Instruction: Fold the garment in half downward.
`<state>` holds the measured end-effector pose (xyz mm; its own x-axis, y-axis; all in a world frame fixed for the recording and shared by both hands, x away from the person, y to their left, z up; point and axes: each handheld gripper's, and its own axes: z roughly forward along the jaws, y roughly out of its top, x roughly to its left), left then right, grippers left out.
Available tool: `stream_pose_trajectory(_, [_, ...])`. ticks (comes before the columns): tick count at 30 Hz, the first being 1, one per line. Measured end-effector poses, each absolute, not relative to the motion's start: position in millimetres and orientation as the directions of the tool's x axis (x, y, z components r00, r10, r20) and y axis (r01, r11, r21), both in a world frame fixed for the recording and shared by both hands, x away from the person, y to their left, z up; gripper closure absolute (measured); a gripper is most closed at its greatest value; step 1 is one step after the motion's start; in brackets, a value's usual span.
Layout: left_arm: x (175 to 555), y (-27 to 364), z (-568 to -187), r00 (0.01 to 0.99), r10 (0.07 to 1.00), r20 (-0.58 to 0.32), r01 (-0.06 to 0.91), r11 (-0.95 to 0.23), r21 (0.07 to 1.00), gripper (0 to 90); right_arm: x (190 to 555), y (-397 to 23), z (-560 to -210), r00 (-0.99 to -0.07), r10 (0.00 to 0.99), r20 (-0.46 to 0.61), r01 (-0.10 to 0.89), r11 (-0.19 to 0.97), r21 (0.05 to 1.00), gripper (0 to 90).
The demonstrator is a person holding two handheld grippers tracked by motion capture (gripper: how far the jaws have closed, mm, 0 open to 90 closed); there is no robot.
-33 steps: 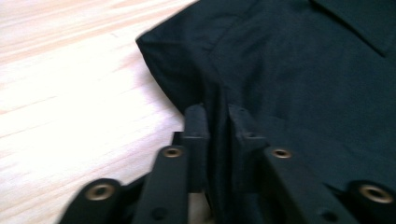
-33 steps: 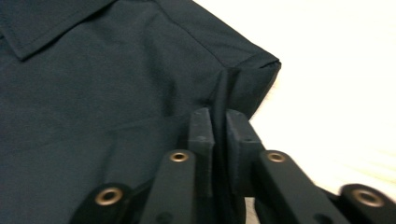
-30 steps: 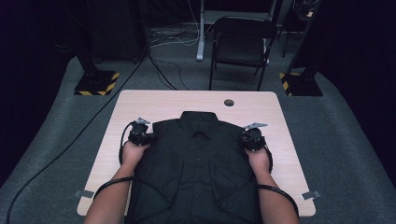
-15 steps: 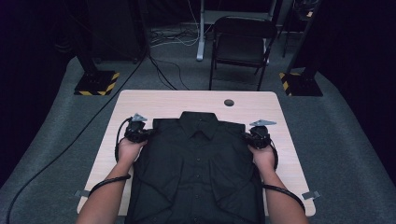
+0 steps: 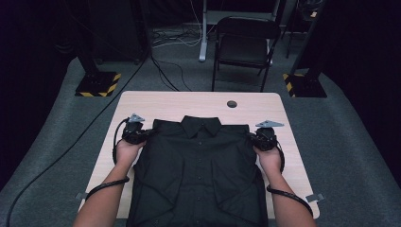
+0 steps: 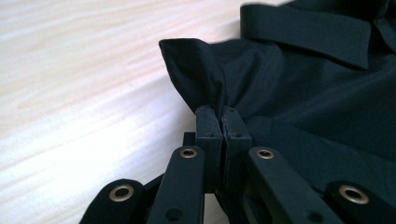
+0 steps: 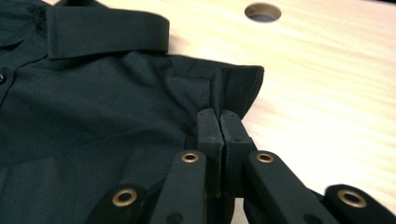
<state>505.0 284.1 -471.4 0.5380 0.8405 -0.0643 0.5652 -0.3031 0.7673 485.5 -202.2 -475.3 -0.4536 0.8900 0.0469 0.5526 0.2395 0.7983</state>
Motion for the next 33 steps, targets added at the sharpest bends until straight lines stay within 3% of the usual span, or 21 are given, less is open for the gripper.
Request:
stream_pose_trajectory(11, [517.6, 285.2, -444.9, 0.521, 0.850, -0.072, 0.544, -0.266, 0.796, 87.6, 495.1, -200.4, -445.1, -0.457, 0.889, 0.034, 0.526, 0.239, 0.816, 88.7])
stream_pose_trajectory(33, [539.2, 271.5, -393.7, 0.519, 0.855, 0.006, 0.487, -0.302, 0.819, 87.5, 517.1, -201.8, -401.4, -0.416, 0.909, 0.001, 0.520, 0.237, 0.821, 88.7])
